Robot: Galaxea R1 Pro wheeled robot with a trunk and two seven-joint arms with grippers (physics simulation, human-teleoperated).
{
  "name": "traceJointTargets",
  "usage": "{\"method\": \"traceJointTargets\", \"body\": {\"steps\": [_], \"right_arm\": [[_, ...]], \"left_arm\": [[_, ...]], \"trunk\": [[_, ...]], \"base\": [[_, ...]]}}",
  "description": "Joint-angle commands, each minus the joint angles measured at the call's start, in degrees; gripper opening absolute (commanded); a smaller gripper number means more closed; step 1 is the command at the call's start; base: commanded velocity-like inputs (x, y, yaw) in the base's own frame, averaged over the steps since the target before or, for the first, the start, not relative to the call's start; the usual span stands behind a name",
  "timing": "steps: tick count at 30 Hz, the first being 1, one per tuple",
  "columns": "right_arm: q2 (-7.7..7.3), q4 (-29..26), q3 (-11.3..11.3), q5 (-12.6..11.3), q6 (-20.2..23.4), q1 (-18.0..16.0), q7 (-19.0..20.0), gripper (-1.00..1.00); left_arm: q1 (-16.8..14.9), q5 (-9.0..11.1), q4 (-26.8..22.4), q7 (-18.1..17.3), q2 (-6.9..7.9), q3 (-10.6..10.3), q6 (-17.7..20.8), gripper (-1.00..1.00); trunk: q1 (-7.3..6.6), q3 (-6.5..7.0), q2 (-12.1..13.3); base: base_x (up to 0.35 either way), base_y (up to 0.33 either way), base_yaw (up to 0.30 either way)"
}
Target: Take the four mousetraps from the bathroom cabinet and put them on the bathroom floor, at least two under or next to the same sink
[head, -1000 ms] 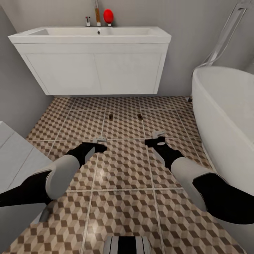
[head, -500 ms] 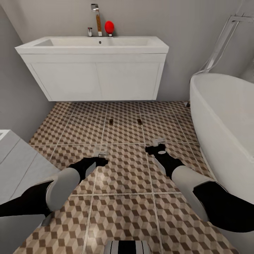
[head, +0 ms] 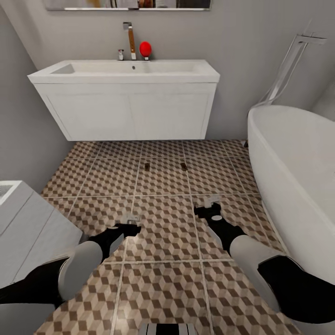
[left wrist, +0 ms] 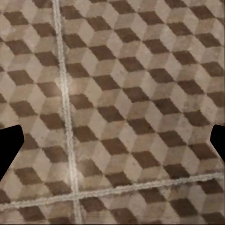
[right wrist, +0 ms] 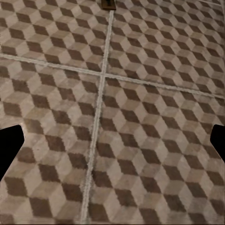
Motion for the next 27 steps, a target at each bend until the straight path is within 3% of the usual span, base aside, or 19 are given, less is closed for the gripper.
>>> {"method": "traceJointTargets", "body": {"steps": [1, 6, 12, 21, 26, 27], "right_arm": [[-0.01, 0.1, 0.5, -0.6, -0.7, 0.6, -0.2, 1.0], [-0.03, 0.1, 0.5, -0.6, -1.9, 3.1, -0.2, 1.0], [-0.03, 0.0, 0.6, -0.5, -5.9, 8.5, -0.2, 1.0], [-0.03, -0.1, 0.5, 1.1, -9.6, 14.0, -0.2, 1.0], [-0.08, -0.1, 0.5, 1.2, -11.7, 16.9, -0.2, 1.0], [-0.23, -0.2, 0.5, 1.2, -12.8, 18.3, -0.2, 1.0]], "left_arm": [[0.7, -0.5, -0.1, -0.1, -0.01, 0.5, -0.2, 1.0], [3.3, -0.5, 0.0, -0.1, 0.0, 0.5, -2.1, 1.0], [8.5, -0.5, 0.1, -0.1, 0.08, 0.5, -6.8, 1.0], [14.5, -0.4, 1.3, -0.1, 1.34, 0.5, -13.7, 1.0], [17.4, -0.4, 2.8, -0.1, 2.67, 0.5, -18.6, 1.0], [19.2, -0.3, 3.0, -0.2, 3.42, 0.5, -21.0, 1.0]], "trunk": [[-0.24, 0.25, 0.4], [-1.33, 1.63, 2.4], [-2.65, 3.27, 4.8], [-4.63, 5.74, 8.4], [-5.73, 7.11, 10.4], [-5.95, 7.39, 10.8]], "base": [[0.0, 0.0, 0.0], [0.0, 0.0, 0.0], [0.0, 0.0, 0.0], [0.0, 0.0, 0.0], [0.0, 0.0, 0.0], [0.0, 0.0, 0.0]]}}
